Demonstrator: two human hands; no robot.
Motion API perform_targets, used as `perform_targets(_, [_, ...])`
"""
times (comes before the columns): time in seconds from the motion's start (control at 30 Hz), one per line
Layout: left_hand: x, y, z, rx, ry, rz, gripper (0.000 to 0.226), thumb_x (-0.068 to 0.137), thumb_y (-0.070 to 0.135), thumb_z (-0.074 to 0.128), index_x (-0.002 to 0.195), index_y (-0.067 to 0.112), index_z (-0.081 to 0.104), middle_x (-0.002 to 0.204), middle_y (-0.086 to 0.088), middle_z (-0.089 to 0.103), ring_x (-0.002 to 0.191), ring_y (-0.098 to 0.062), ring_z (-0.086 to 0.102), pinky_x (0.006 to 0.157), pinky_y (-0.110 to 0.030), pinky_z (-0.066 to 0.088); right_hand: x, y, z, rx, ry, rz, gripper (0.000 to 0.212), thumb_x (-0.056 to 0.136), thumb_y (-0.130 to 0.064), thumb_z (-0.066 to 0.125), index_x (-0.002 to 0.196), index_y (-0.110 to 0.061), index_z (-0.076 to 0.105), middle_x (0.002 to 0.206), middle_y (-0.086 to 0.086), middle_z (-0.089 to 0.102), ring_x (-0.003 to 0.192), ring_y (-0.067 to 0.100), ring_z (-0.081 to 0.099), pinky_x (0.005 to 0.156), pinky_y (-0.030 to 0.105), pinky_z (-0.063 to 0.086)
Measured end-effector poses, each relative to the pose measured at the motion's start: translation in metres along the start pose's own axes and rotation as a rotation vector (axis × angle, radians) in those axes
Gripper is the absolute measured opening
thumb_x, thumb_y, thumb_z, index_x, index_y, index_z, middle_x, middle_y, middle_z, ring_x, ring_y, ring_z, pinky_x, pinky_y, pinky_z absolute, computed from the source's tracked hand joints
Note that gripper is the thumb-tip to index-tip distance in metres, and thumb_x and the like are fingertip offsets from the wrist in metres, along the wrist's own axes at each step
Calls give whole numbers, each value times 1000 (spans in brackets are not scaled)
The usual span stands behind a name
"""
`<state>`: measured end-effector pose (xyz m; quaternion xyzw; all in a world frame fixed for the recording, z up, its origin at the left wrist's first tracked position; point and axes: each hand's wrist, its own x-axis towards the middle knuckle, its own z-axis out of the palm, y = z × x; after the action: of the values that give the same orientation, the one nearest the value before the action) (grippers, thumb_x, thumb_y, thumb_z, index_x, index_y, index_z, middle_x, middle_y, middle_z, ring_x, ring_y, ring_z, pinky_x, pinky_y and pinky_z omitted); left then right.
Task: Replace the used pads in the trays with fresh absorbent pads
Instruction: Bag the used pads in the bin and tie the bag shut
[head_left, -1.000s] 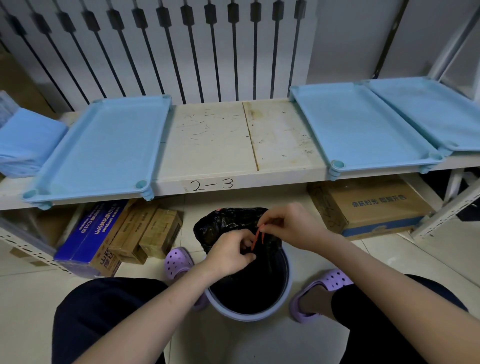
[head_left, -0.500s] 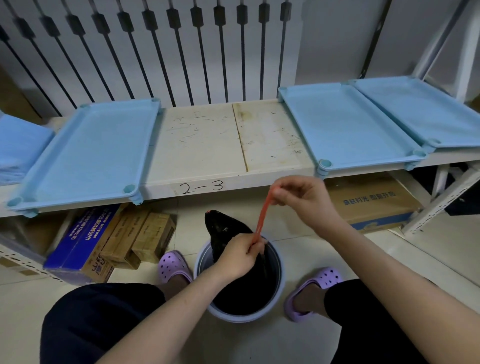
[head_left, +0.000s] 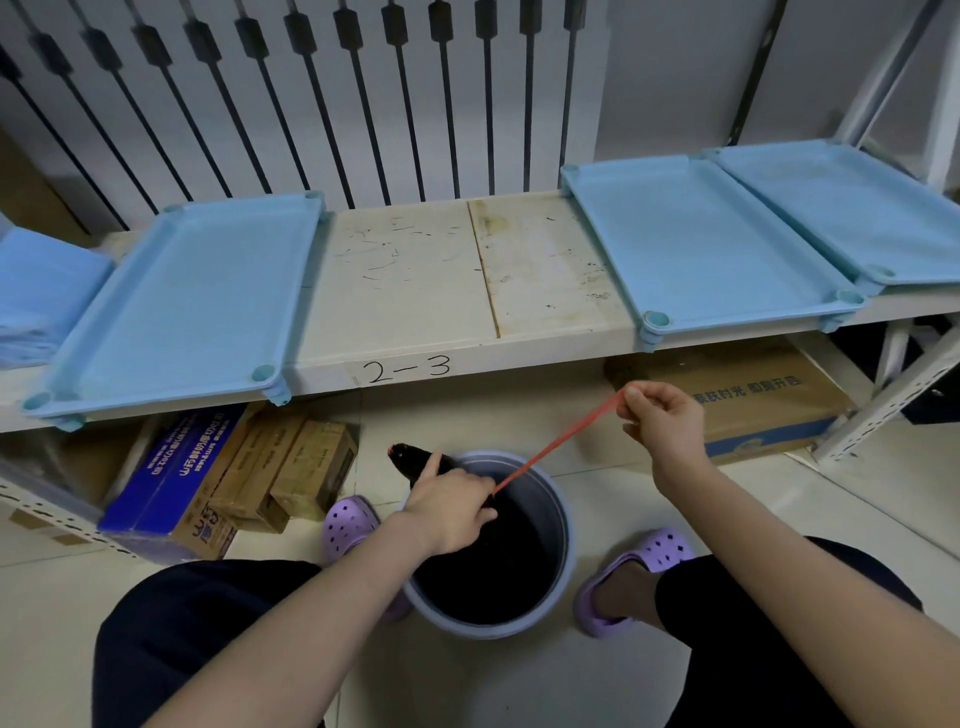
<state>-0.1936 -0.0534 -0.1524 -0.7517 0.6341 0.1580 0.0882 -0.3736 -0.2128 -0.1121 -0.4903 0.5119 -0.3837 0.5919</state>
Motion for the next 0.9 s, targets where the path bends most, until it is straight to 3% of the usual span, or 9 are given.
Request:
perform_targets(0.1, [-6, -2, 6, 6, 109, -64, 25, 99, 33, 34, 108, 14, 48, 111, -7, 64, 109, -28, 57, 100, -40, 31, 5, 17, -4, -355, -46, 91, 12, 89, -5, 57, 101, -8, 58, 96, 10, 61, 97, 26, 60, 77, 33, 48])
perform_targets(0.2, [-6, 2, 8, -194, 158, -125, 28, 101, 32, 33, 116, 12, 47, 114, -11, 63, 106, -33, 58, 81, -37, 43, -10, 25, 10, -790, -106, -154, 59, 81, -7, 66, 134, -9, 41, 131, 10, 49, 124, 27, 45, 99, 37, 40])
perform_targets(0.3, [5, 16, 0, -398, 154, -144, 30, 99, 31, 41, 119, 9, 45, 117, -12, 61, 108, -30, 57, 83, -35, 45, -30, 32, 34, -940, -563, -508, 76, 73, -11, 70, 141, -12, 35, 138, 7, 44, 130, 23, 40, 107, 30, 32])
perform_targets(0.4, [15, 20, -2, -808, 125, -189, 26, 95, 20, 53, 112, 10, 36, 109, -6, 56, 102, -19, 56, 79, -30, 41, -31, 51, 47, -1007, -923, -418, 70, 68, -14, 71, 131, -21, 43, 115, -4, 57, 106, 15, 55, 87, 18, 47])
perform_targets(0.5, [10, 2, 1, -1102, 79, -191, 42, 84, 4, 64, 102, 17, 28, 91, 0, 50, 79, -13, 52, 76, -29, 43, -25, 65, 49, -961, -905, -312, 32, 78, -19, 74, 105, -24, 58, 81, -14, 54, 77, 8, 55, 59, 5, 38])
perform_targets(0.57, [0, -10, 6, -910, 41, -217, 52, 78, 10, 72, 108, 19, 30, 97, 0, 52, 87, -18, 53, 83, -30, 45, -23, 74, 51, -942, -837, -312, 11, 86, -22, 67, 86, -11, 63, 71, -5, 55, 74, 17, 56, 56, 12, 36])
perform_targets(0.7, [-20, -41, 25, -163, -34, -428, 55, 78, 25, 63, 127, 22, 39, 125, -5, 49, 122, -29, 44, 105, -45, 33, -18, 75, 51, -983, -852, -272, 8, 87, -18, 64, 81, -14, 64, 76, 3, 62, 72, 15, 58, 65, 23, 42])
perform_targets(0.8, [-29, -69, 42, -242, -80, -588, 31, 81, 27, 52, 111, 20, 53, 117, -7, 55, 115, -29, 49, 98, -43, 42, -12, 64, 41, -1016, -864, -283, 25, 85, -14, 67, 67, -27, 55, 64, -7, 55, 58, -1, 53, 57, 12, 38])
perform_targets(0.9, [-32, -81, 46, -572, 41, -647, 11, 89, 25, 52, 92, 15, 55, 92, -7, 64, 85, -21, 60, 72, -28, 48, 1, 63, 28, -1116, -787, -305, 29, 83, -17, 68, 62, -26, 51, 59, -8, 51, 59, 3, 52, 52, 17, 34])
